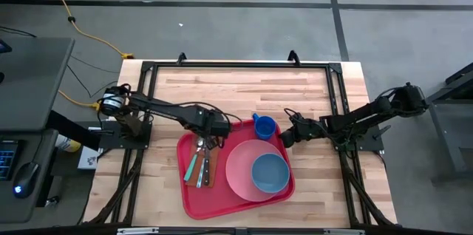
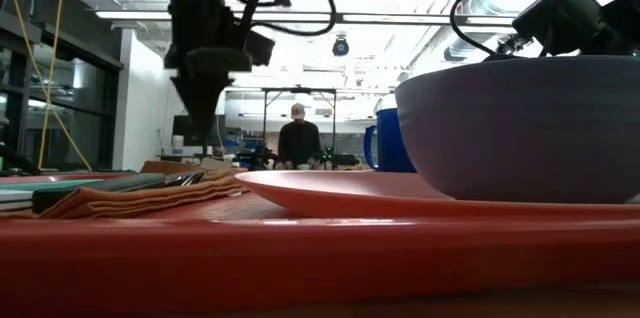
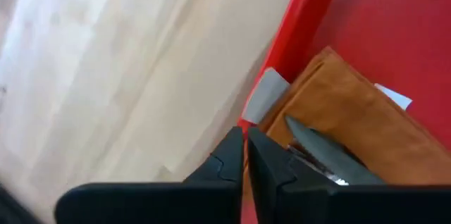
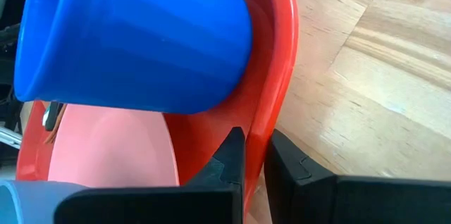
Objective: Set up tray
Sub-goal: Adjust the red serving tray on the table
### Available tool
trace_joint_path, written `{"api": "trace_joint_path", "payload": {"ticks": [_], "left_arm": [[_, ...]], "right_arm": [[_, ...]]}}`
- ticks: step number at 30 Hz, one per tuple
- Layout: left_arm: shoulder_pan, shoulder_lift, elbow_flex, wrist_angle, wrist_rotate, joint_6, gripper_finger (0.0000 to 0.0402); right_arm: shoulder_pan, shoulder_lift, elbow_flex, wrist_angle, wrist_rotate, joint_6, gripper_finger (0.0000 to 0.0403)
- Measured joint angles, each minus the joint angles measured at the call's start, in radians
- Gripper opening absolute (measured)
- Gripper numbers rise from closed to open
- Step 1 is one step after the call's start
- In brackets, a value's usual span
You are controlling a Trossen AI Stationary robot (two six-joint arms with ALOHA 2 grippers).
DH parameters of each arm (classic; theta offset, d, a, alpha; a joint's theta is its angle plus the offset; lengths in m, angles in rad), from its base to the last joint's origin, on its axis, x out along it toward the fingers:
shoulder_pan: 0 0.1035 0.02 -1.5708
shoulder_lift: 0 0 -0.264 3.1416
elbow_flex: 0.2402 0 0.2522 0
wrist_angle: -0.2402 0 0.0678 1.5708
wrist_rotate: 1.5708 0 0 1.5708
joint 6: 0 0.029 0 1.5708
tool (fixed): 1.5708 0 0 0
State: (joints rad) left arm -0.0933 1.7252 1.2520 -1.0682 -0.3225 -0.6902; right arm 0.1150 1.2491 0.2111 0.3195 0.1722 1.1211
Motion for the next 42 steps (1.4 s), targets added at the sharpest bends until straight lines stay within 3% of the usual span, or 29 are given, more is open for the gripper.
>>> {"api": "trace_joint_path", "payload": {"ticks": [8, 18, 25, 35, 42], "left_arm": [[0.008, 0.000, 0.139, -0.005, -0.064, 0.194, 0.0058], [0.008, -0.001, 0.249, 0.028, -0.057, 0.419, 0.0036], [0.008, -0.001, 0.249, 0.033, -0.027, 0.483, 0.0035], [0.008, -0.001, 0.249, 0.028, -0.010, 0.537, 0.0038], [0.008, -0.001, 0.249, 0.027, -0.010, 0.557, 0.0034]], "right_arm": [[0.000, 0.000, 0.000, 0.000, 0.004, -0.002, 0.0011], [0.001, 0.002, -0.002, -0.015, -0.069, -0.055, 0.0059], [0.001, 0.000, 0.001, -0.051, -0.075, -0.074, 0.0072], [0.001, -0.005, 0.007, -0.228, -0.075, 0.011, 0.0136], [-0.031, -0.005, 0.007, -0.244, -0.075, 0.049, 0.0143]]}}
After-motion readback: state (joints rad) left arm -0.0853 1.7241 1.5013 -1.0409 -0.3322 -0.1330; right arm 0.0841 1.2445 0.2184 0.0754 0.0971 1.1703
